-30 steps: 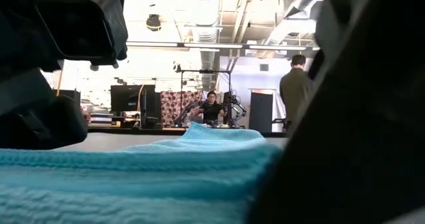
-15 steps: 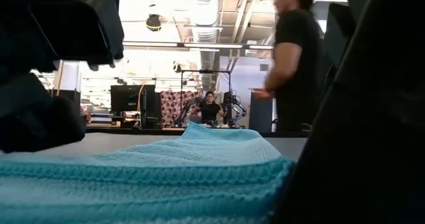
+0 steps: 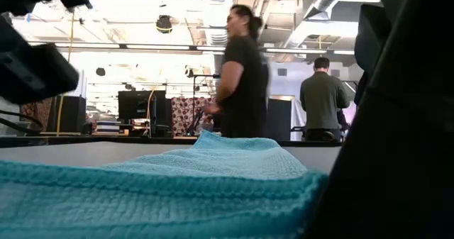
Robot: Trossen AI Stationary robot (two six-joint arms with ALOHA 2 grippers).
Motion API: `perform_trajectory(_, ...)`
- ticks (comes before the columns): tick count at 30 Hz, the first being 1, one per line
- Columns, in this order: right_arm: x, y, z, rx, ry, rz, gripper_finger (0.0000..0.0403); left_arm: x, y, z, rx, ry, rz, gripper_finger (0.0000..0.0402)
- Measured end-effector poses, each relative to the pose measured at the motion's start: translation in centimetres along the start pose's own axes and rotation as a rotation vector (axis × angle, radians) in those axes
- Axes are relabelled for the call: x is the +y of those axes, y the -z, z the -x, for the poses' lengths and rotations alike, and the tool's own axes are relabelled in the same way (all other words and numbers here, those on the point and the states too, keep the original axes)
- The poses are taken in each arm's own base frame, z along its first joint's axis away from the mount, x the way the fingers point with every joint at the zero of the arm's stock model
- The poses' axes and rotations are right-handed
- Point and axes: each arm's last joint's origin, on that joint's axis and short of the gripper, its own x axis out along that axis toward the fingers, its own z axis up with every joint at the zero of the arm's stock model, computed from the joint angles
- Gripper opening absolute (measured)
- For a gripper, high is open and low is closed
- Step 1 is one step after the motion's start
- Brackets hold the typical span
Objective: Roll towel
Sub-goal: Roll the blue towel
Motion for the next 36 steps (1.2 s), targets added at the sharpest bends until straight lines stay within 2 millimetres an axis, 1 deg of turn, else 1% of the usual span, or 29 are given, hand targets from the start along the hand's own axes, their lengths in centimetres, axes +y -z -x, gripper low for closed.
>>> perform_trajectory(2, 0.0, 0.0, 0.0, -0.004, 0.002, -0.008, 0.0013, -0.7, 0.1, 0.6, -0.054, -0.037, -0.108, 0.0001)
perform_trajectory(6, -0.1, -0.1, 0.0, -0.030, 0.016, -0.026, 0.0013, -3.0, -0.2, 1.2, -0.276, -0.123, -0.464, 0.0000)
perform_trajectory(8, -0.1, -0.1, -0.1, -0.036, 0.019, -0.040, 0.0013, -3.5, -0.2, 1.0, -0.328, -0.169, -0.593, 0.0002)
perform_trajectory(10, -0.1, -0.1, -0.1, -0.039, 0.021, -0.043, 0.0013, -3.5, -0.4, 0.9, -0.348, -0.178, -0.657, 0.0011)
perform_trajectory(13, -0.1, -0.1, -0.1, -0.045, 0.023, -0.067, 0.0015, -3.1, -0.7, 0.9, -0.334, -0.169, -0.660, 0.0038)
perform_trajectory(17, -0.1, -0.1, -0.1, -0.052, 0.022, -0.073, 0.0015, -2.9, -0.6, 0.3, -0.306, -0.135, -0.674, 0.0091)
perform_trajectory(19, -0.1, -0.2, -0.1, -0.065, 0.029, -0.072, 0.0015, -3.0, -0.6, -0.5, -0.316, -0.100, -0.687, 0.0119)
perform_trajectory(22, -0.3, -0.4, -0.2, -0.074, 0.035, -0.076, 0.0015, -3.1, -0.2, -2.2, -0.334, -0.075, -0.703, 0.0157)
perform_trajectory(24, -0.3, -0.5, -0.3, -0.075, 0.036, -0.071, 0.0015, -3.5, 0.0, -3.2, -0.364, -0.102, -0.726, 0.0176)
perform_trajectory(27, -0.3, -0.5, -0.3, -0.074, 0.037, -0.054, 0.0016, -4.0, -0.1, -4.3, -0.388, -0.185, -0.725, 0.0193)
perform_trajectory(30, -0.3, -0.5, -0.3, -0.074, 0.037, -0.051, 0.0016, -4.2, -0.3, -5.2, -0.371, -0.238, -0.717, 0.0200)
perform_trajectory(33, -0.3, -0.5, -0.3, -0.074, 0.037, -0.048, 0.0017, -4.3, -0.5, -6.1, -0.317, -0.278, -0.714, 0.0200)
perform_trajectory(36, -0.3, -0.5, -0.3, -0.074, 0.038, -0.047, 0.0017, -3.9, -0.3, -7.2, -0.243, -0.308, -0.668, 0.0200)
